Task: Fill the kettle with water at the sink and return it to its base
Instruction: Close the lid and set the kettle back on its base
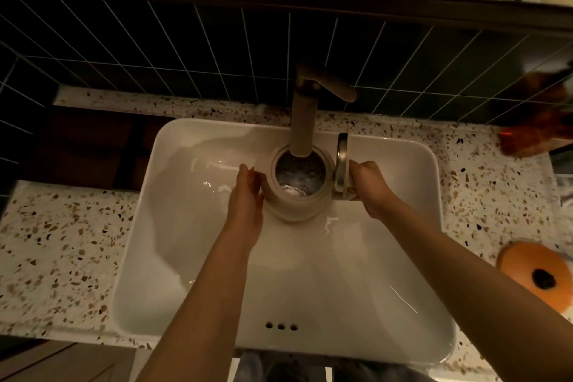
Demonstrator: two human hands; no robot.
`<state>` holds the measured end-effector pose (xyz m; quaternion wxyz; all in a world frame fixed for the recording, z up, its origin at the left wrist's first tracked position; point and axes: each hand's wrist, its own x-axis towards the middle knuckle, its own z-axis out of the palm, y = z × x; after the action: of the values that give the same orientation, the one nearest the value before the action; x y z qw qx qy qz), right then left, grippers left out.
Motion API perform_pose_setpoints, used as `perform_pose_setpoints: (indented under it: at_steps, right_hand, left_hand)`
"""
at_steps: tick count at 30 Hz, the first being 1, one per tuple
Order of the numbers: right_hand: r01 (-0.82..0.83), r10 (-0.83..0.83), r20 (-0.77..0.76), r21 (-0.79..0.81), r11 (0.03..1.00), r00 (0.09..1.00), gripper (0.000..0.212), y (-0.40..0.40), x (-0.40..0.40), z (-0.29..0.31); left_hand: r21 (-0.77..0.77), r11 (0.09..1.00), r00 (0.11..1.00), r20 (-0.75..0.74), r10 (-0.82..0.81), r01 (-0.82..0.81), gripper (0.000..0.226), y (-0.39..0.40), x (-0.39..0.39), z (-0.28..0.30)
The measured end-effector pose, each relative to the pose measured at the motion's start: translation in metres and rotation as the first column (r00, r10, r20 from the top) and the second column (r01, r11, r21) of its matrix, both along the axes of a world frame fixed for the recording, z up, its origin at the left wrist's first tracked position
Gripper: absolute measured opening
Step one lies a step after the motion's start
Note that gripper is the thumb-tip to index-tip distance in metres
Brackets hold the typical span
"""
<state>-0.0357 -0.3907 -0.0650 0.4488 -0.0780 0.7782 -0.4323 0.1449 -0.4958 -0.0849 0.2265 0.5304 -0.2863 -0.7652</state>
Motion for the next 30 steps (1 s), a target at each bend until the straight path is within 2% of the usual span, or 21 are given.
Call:
perform_pose_setpoints:
  at_steps: [6, 9, 11, 15, 21, 27, 29, 30]
  right_hand:
    - [-0.025, 0.025, -0.024, 0.016, 1.000, 0.999, 0.035, 0.004, 0.007, -0.002]
    - [-0.047, 0.048, -0.036, 0.006, 0.999, 0.998, 0.043, 0.016, 0.017, -0.003]
    - [-0.054, 0.054, -0.007, -0.049, 0.997, 0.999, 0.048, 0.025, 0.026, 0.001]
    - [-0.023, 0.029, 0.039, -0.150, 0.988, 0.999, 0.044, 0.049, 0.039, 0.005]
    - [-0.165, 0.185, 0.025, -0.345, 0.924, 0.982, 0.054, 0.096, 0.049, 0.031]
    - [-0.143, 0.235, 0.113, -0.525, 0.839, 0.965, 0.034, 0.150, 0.038, 0.064]
    - [-0.091, 0.233, 0.175, -0.580, 0.809, 0.956, 0.024, 0.170, 0.032, 0.076]
    - [-0.083, 0.235, 0.186, -0.592, 0.802, 0.954, 0.027, 0.180, 0.029, 0.082]
  left_hand:
    - [0.005, 1.000, 1.000, -0.024, -0.004, 0.004, 0.055, 0.009, -0.001, 0.011]
    - [0.024, 1.000, 1.000, -0.023, 0.018, -0.018, 0.048, 0.017, 0.007, 0.011]
    - [0.014, 0.999, 0.998, -0.029, 0.047, -0.047, 0.040, 0.027, 0.012, 0.015]
    - [-0.010, 0.994, 0.994, -0.017, 0.109, -0.109, 0.036, 0.050, 0.022, 0.024]
    - [-0.070, 0.991, 0.993, 0.030, 0.118, -0.116, 0.034, 0.082, 0.034, 0.050]
    - [-0.187, 0.980, 0.998, -0.038, 0.057, -0.063, 0.044, 0.122, 0.029, 0.101]
    - [-0.229, 0.970, 0.996, -0.064, 0.069, -0.082, 0.056, 0.139, 0.021, 0.115]
    - [-0.235, 0.966, 0.994, -0.066, 0.090, -0.104, 0.062, 0.148, 0.017, 0.121]
